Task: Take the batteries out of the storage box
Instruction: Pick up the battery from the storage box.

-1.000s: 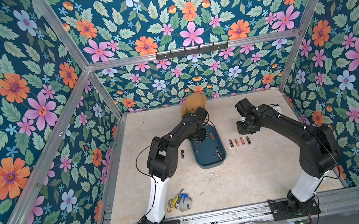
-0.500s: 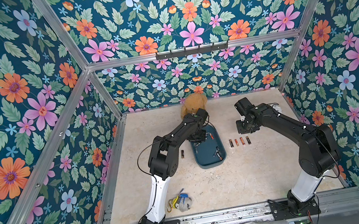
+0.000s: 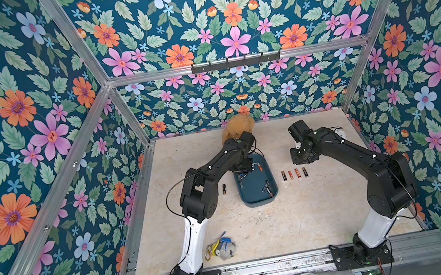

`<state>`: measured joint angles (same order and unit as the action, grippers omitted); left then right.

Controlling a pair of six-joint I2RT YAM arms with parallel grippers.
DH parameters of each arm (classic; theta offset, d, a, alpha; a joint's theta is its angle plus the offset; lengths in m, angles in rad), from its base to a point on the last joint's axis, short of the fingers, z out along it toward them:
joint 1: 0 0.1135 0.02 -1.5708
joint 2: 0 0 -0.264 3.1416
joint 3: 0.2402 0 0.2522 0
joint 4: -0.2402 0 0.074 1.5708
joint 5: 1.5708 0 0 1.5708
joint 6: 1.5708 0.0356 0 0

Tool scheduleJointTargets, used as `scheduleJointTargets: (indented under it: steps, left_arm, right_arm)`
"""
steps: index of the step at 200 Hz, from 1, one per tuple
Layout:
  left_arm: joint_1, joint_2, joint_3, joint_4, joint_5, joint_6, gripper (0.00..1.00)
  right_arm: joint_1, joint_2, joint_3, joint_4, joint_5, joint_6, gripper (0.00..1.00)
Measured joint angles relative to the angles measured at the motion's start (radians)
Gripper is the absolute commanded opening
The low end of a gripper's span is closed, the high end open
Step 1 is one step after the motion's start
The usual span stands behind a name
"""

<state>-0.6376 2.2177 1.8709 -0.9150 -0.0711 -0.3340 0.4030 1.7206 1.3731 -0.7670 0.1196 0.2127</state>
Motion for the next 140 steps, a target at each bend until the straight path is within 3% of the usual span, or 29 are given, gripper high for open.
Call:
scheduleJointTargets:
  steps: [69,140]
  left_arm:
    - [-0.017,-0.004,0.004,-0.003,0.044,-0.023,0.42]
    - [-0.034,0.011,0.014,-0.076,-0.028,-0.098,0.54]
  right_arm:
    - [0.0,-0.002,0.002,-0.001,0.0,-0.001,0.31]
    - [0.0,-0.014,-0.004,0.008,-0.012,-0.001,0.31]
